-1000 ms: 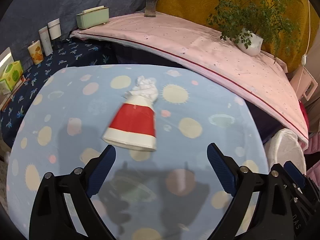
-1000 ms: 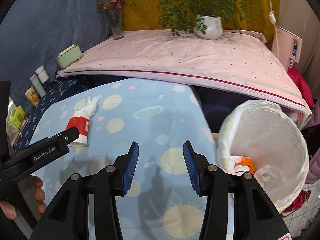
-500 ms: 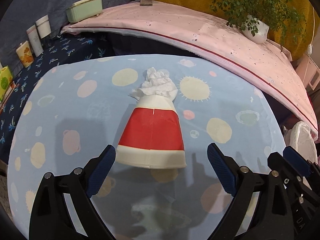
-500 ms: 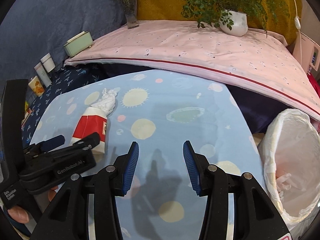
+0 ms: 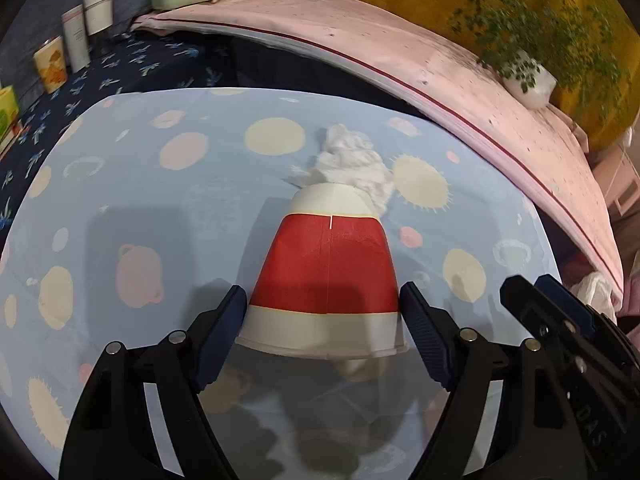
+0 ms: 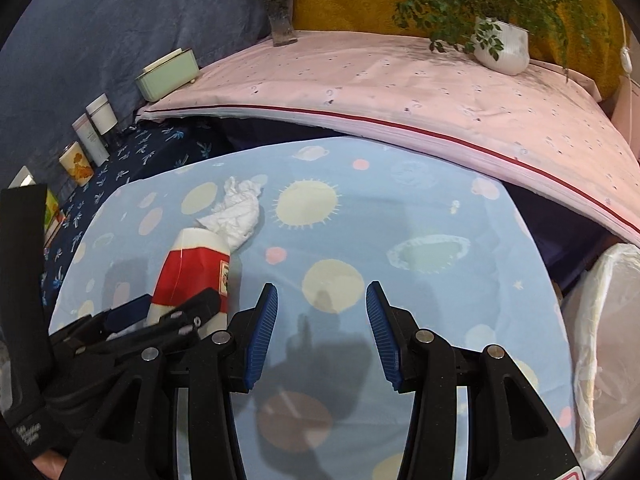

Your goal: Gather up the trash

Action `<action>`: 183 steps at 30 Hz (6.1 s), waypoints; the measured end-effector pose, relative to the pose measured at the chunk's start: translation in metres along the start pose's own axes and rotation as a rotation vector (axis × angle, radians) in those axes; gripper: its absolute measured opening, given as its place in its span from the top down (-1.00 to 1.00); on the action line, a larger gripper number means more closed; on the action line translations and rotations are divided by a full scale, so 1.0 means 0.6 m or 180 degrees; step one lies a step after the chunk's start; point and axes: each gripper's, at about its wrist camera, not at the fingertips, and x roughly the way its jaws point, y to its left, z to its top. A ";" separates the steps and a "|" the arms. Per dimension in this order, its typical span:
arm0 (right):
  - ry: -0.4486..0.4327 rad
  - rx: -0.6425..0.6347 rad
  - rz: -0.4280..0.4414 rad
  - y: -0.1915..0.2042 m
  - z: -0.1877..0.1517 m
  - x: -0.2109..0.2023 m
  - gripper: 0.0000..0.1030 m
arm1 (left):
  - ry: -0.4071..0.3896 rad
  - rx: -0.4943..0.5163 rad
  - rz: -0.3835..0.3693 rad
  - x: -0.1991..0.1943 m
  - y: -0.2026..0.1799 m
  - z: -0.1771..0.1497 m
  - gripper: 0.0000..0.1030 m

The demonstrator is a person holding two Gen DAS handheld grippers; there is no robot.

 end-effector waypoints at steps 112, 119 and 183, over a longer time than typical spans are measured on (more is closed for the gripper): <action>-0.0533 0.1703 -0.0392 -0.535 -0.211 -0.279 0.78 | 0.0039 0.1149 -0.0448 -0.090 -0.545 -0.185 -0.55; -0.0509 0.1590 -0.0418 -0.519 -0.193 -0.266 0.75 | -0.0008 0.1119 -0.0310 -0.086 -0.518 -0.179 -0.55; -0.0486 0.0495 -0.1178 -0.403 -0.278 -0.326 -0.87 | -0.0218 0.1201 0.0118 -0.128 -0.389 -0.298 -0.79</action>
